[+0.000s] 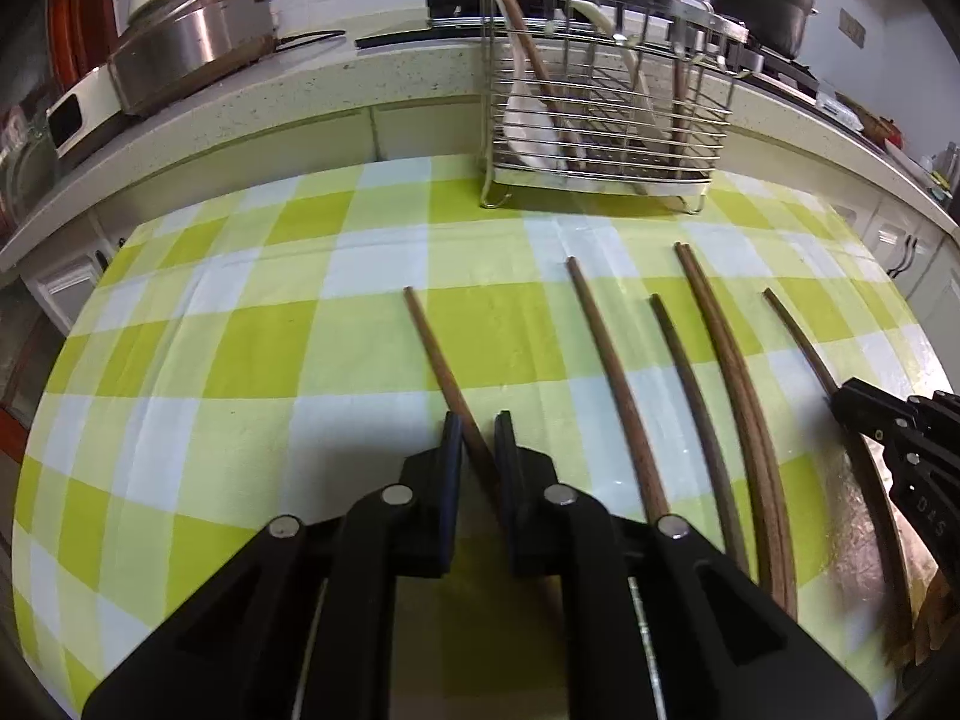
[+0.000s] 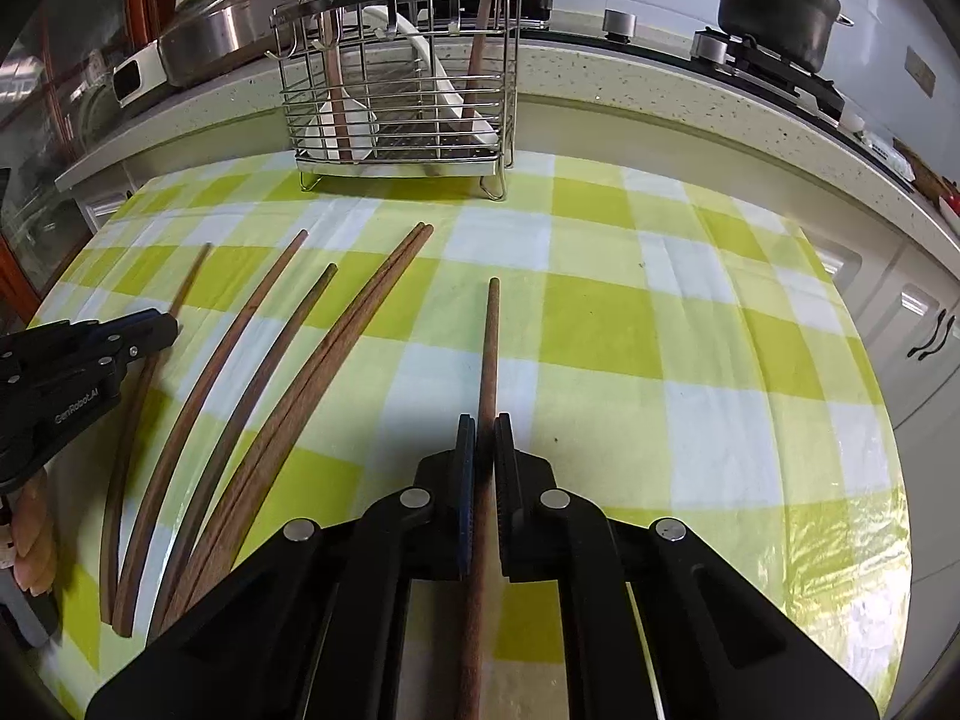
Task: Organize utensils
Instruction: 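Lift both held chopsticks upright and raise them toward the wire dish rack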
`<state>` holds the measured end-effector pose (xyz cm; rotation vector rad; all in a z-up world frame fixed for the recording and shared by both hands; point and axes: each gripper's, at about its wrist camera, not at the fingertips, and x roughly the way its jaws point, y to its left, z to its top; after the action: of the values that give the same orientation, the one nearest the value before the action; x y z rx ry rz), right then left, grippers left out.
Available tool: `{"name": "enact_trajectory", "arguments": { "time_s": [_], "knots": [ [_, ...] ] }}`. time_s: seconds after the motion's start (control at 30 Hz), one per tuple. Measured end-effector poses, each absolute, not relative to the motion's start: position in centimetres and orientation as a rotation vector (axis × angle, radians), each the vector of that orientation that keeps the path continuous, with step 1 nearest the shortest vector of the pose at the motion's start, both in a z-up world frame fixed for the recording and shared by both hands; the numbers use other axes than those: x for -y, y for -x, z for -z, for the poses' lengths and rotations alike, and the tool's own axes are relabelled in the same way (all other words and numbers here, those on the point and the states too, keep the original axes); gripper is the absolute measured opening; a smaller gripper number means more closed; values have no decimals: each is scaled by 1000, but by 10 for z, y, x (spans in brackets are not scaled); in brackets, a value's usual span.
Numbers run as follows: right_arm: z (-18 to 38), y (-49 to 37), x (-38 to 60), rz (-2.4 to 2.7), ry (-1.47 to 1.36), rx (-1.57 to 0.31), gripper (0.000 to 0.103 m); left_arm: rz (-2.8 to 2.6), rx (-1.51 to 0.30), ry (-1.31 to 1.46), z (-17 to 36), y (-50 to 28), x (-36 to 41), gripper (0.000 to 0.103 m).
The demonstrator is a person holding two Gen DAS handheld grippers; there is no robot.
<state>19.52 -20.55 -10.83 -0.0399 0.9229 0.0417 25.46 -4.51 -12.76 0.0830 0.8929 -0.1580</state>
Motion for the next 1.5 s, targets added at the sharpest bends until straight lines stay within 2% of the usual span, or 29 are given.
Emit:
{"name": "enact_trajectory", "arguments": {
  "time_s": [0.07,0.27,0.6,1.5],
  "knots": [
    [106,-193,208,-44,32,-916,7,204,-896,-42,127,-253,43,6],
    [96,-191,216,-79,-28,-896,7,271,-909,28,124,-248,37,6],
    [75,-188,224,-128,-99,-871,7,296,-882,-12,93,-237,37,6],
    [4,-173,201,-126,17,-757,7,314,-746,-28,24,-210,21,6]
  ]
}}
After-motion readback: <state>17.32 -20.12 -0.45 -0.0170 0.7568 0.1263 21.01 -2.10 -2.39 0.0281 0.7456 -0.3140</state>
